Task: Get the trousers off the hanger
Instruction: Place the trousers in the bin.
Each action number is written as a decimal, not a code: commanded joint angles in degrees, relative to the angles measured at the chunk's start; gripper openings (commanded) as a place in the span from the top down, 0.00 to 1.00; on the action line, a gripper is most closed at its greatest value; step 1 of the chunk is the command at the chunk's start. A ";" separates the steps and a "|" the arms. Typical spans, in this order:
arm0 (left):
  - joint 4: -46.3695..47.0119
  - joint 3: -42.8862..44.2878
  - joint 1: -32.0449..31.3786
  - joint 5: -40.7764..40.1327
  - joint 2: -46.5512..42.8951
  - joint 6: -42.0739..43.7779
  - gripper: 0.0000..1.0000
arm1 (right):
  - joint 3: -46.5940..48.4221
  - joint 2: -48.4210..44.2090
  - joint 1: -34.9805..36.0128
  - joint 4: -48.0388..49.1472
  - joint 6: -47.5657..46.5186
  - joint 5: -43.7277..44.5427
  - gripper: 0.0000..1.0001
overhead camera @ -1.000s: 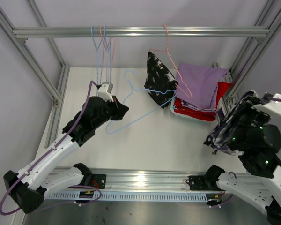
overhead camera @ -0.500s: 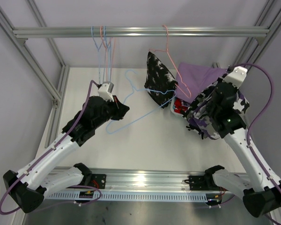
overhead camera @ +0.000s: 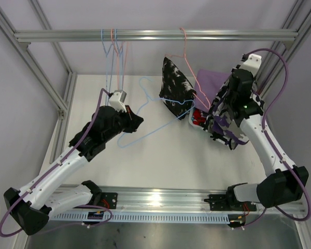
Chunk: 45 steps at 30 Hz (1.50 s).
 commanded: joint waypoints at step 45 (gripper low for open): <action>2.33 3.29 2.91 3.65 1.38 0.55 1.00 | 17.94 27.31 -3.01 28.74 4.42 -15.58 1.00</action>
